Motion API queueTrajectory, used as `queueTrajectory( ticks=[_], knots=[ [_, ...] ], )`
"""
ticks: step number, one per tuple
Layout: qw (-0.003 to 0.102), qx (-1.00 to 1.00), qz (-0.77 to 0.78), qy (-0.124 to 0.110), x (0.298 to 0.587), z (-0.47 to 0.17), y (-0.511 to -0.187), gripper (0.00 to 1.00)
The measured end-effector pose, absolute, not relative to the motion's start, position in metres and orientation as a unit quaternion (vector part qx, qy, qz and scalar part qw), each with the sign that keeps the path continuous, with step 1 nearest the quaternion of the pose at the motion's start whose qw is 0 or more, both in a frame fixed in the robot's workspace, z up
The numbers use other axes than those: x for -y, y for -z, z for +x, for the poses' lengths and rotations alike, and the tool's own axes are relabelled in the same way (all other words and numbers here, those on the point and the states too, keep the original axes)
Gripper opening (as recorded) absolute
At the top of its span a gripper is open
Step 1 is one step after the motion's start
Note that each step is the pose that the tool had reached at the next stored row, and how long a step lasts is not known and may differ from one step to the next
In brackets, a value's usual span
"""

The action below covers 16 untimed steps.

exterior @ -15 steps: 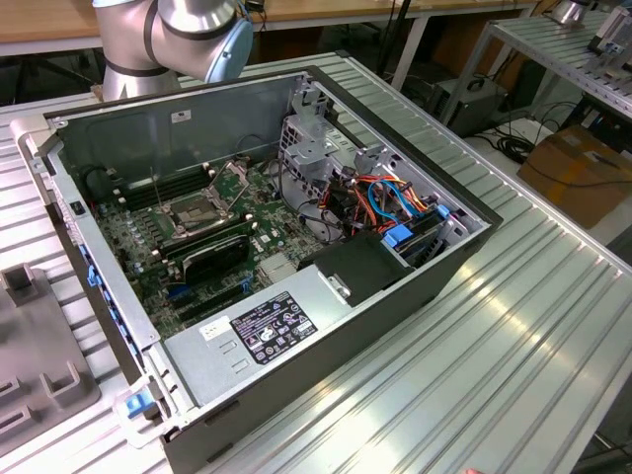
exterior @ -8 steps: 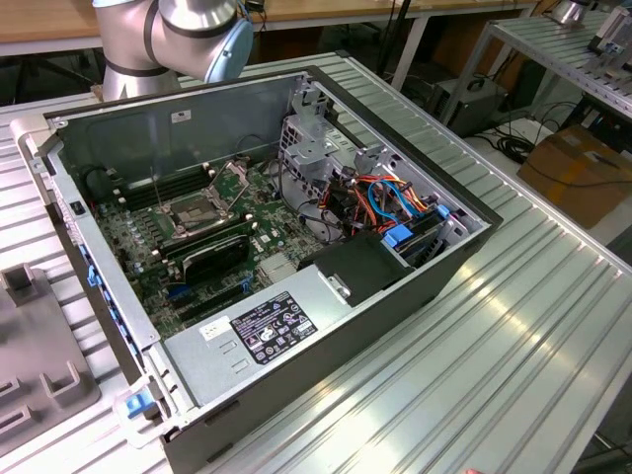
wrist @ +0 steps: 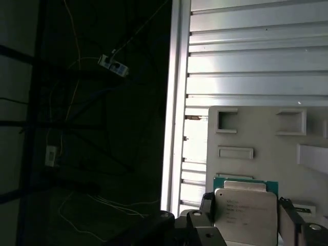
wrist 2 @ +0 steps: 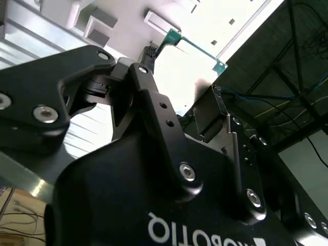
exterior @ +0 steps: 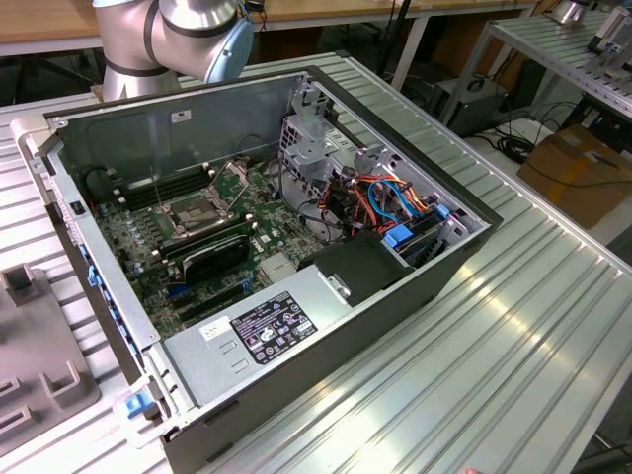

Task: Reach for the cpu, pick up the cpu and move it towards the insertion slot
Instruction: 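Pick up the cpu and move it towards the insertion slot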

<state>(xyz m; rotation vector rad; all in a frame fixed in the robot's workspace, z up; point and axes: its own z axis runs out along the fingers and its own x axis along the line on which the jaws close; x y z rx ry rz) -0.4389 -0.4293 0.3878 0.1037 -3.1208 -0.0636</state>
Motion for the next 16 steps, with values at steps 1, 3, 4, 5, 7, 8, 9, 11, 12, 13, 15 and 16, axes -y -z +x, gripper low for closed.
queueTrajectory(
  ticks=[1, 3, 4, 5, 7, 8, 9, 11, 12, 13, 15, 16],
  knots=[
    [0.009, 0.999, 0.033, 0.020, 0.429, -0.439, -0.388, 0.55],
    [0.009, 0.999, 0.033, 0.020, 0.429, -0.432, -0.388, 0.55],
    [0.009, 0.999, 0.033, 0.020, 0.429, -0.425, -0.388, 0.55],
    [0.009, 0.999, 0.033, 0.020, 0.429, -0.416, -0.388, 0.55],
    [0.009, 0.999, 0.033, 0.020, 0.429, -0.409, -0.388, 0.55],
    [0.009, 0.999, 0.033, 0.020, 0.429, -0.406, -0.388, 0.55],
    [0.009, 0.999, 0.033, 0.020, 0.429, -0.402, -0.388, 0.55],
    [0.009, 0.999, 0.033, 0.020, 0.429, -0.394, -0.388, 0.55],
    [0.009, 0.999, 0.033, 0.020, 0.429, -0.392, -0.388, 0.55],
    [0.009, 0.999, 0.033, 0.020, 0.429, -0.388, -0.388, 0.55],
    [0.009, 0.999, 0.033, 0.020, 0.429, -0.373, -0.388, 0.55],
    [0.009, 0.999, 0.033, 0.020, 0.429, -0.369, -0.388, 0.55]
  ],
)
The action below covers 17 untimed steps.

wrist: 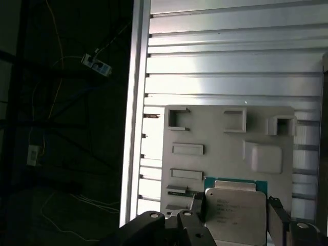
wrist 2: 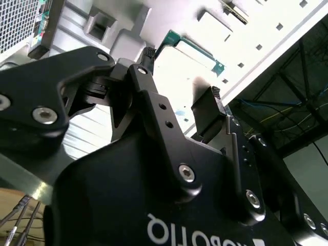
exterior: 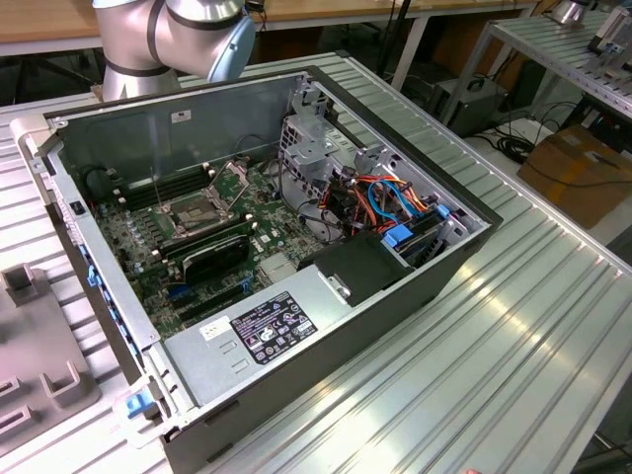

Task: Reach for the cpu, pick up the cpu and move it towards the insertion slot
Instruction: 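Pick up the cpu and move it towards the insertion slot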

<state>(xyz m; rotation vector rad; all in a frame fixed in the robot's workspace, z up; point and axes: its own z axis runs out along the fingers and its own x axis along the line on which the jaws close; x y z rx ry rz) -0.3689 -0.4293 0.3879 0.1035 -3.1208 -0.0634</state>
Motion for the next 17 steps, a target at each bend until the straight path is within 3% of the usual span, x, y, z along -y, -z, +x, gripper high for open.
queueTrajectory(
  ticks=[17],
  knots=[
    [0.006, 0.999, 0.033, 0.020, 0.429, -0.326, -0.390, 0.55]
  ],
)
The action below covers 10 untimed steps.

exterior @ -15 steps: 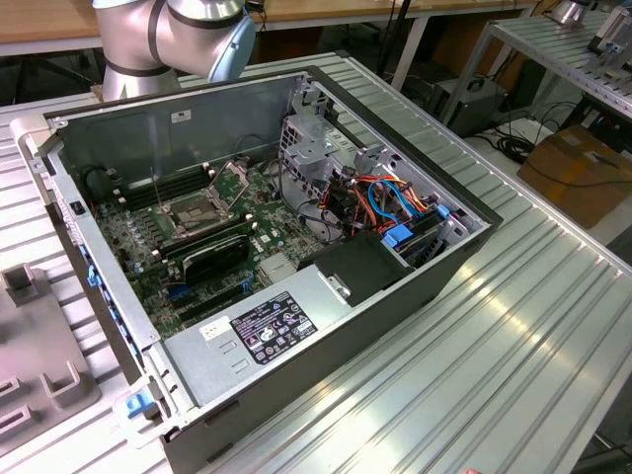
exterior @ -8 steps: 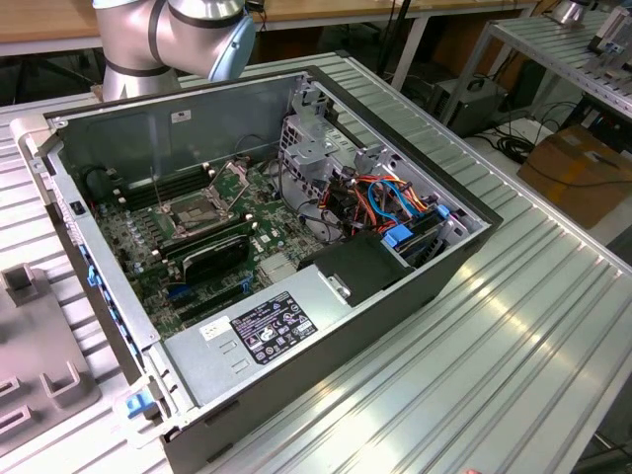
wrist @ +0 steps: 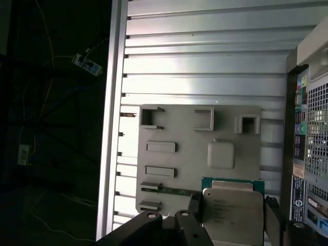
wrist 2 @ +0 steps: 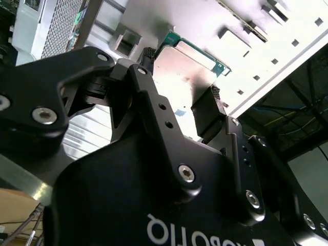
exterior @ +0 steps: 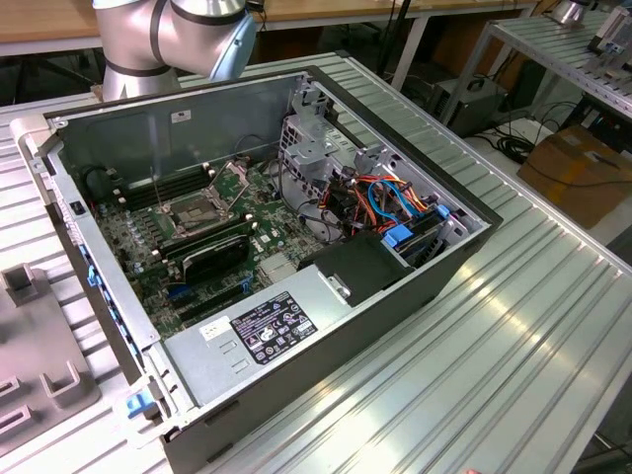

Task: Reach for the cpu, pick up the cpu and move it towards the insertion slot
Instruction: 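Pick up the cpu and move it towards the insertion slot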

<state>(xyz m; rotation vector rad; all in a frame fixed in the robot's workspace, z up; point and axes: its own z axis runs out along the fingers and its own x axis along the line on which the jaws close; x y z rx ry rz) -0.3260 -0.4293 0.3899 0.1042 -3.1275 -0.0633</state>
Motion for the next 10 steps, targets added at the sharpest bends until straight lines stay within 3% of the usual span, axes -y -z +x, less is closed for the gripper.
queueTrajectory(
  ticks=[10],
  knots=[
    [0.006, 0.999, 0.033, 0.020, 0.429, -0.283, -0.390, 0.55]
  ],
)
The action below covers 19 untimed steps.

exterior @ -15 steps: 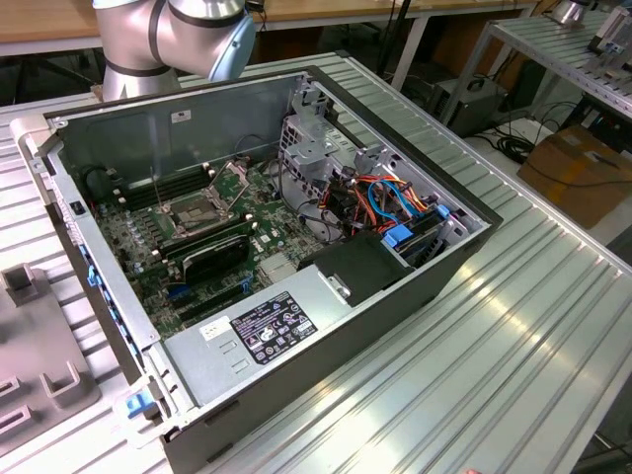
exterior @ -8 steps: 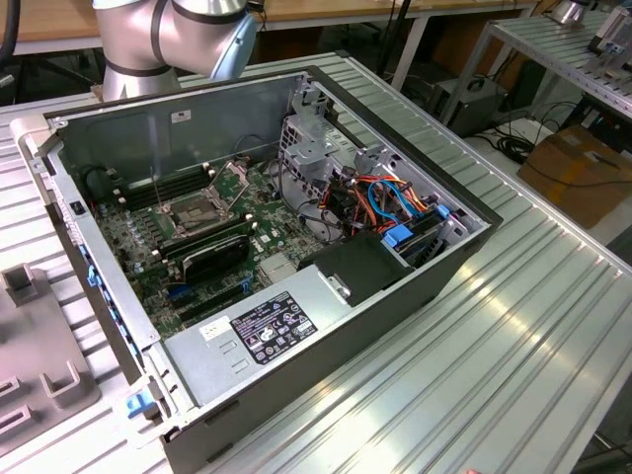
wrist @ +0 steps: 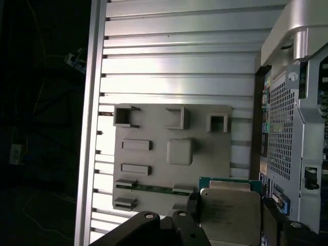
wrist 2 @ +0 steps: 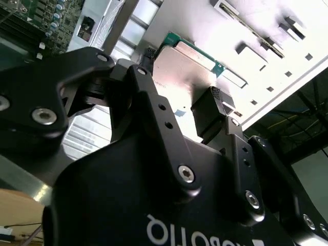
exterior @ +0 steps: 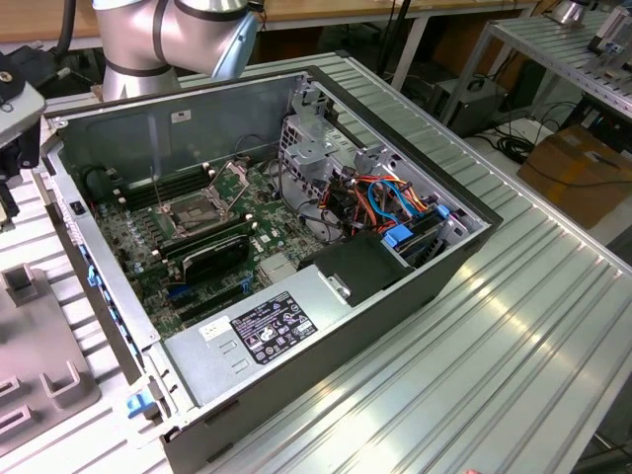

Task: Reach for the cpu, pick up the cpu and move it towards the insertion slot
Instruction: 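Pick up the cpu and move it towards the insertion slot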

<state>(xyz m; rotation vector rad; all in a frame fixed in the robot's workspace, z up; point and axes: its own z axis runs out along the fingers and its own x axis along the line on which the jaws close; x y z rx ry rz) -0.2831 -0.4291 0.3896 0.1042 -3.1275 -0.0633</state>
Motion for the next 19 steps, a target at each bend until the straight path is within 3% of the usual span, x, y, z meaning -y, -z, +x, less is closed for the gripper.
queueTrajectory(
  ticks=[19],
  knots=[
    [0.005, 1.000, 0.013, 0.020, 0.426, -0.214, -0.388, 0.55]
  ],
)
